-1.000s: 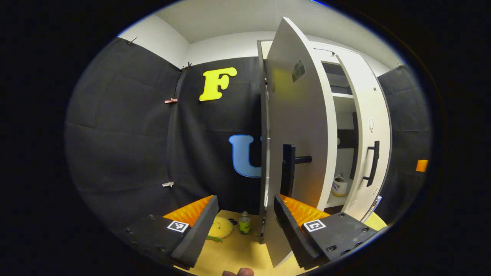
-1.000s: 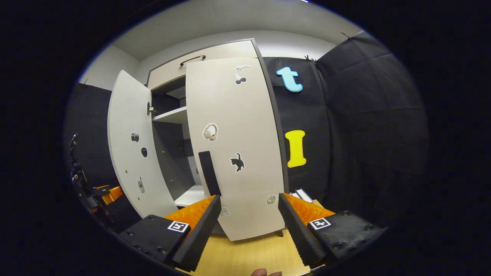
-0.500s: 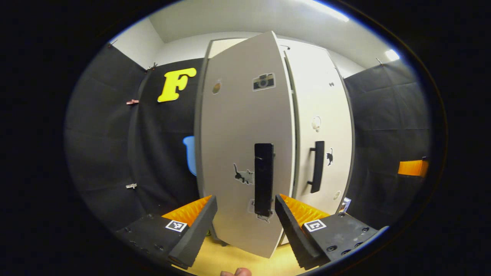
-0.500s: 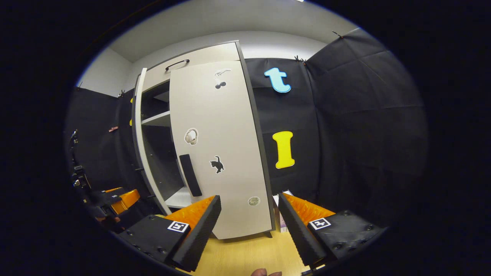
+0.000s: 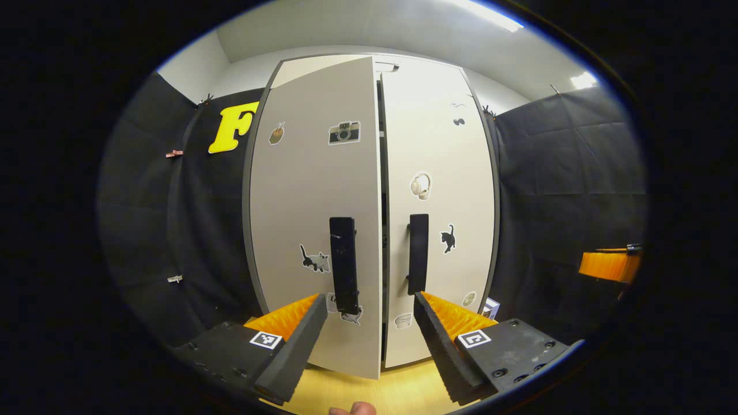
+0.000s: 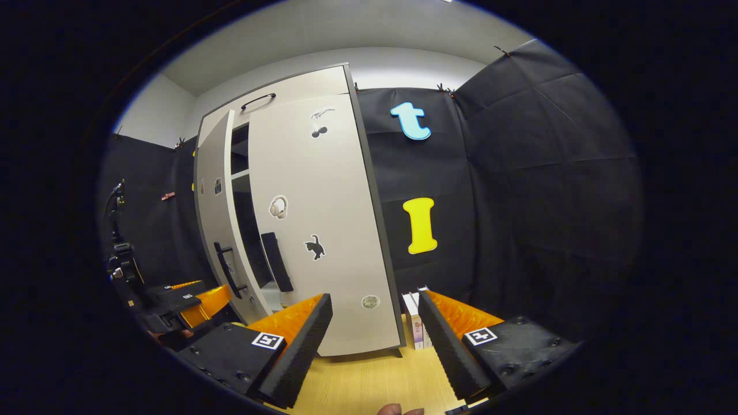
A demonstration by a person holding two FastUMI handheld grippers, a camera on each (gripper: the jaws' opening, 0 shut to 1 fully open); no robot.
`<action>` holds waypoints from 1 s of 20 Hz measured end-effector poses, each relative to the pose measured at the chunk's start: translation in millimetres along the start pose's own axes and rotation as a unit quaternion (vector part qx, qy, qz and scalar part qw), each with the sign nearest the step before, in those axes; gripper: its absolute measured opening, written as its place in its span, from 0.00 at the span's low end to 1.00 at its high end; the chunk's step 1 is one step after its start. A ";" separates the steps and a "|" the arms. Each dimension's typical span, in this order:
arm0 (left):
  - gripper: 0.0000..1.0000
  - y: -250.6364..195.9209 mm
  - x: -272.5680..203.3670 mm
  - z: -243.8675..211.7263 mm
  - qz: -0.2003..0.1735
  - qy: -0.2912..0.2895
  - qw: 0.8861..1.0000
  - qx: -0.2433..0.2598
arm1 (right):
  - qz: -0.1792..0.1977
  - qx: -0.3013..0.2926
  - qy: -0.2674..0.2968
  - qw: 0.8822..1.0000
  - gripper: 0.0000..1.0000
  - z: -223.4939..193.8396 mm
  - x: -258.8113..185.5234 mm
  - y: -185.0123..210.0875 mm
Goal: Grab one shoe with the right hand and put it into the shoe cabinet, grab the other shoe with the left hand and put it into the shoe cabinet; then close the right door with the right hand and the left door with the left hand.
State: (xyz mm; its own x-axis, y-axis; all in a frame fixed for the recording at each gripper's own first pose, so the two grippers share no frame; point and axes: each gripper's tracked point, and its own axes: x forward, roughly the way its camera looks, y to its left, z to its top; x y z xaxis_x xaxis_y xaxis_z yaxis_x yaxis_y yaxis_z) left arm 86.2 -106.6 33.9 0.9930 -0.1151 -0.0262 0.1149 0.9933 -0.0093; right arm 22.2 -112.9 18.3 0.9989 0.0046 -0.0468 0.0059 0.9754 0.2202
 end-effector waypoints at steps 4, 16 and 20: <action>0.94 -0.7 -3.0 9.1 0.006 -0.005 1.000 -0.003 | 0.016 -0.003 -0.001 1.000 0.98 -0.1 0.8 9.5; 0.94 3.4 -1.5 3.1 0.016 0.005 1.000 0.004 | 0.040 -0.024 0.002 0.999 0.98 -5.4 4.1 27.1; 0.94 5.5 0.4 6.4 0.017 0.001 1.000 0.008 | 0.044 -0.026 -0.003 0.999 0.98 -3.5 5.8 31.0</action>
State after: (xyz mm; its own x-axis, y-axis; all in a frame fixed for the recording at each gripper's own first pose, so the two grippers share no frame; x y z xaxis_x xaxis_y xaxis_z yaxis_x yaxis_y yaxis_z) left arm 87.4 -101.1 40.2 0.9963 -0.0808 -0.0286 0.0811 0.9967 0.0077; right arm 28.0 -81.8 21.5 0.9956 0.0905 -0.0239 -0.0851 0.9813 0.1725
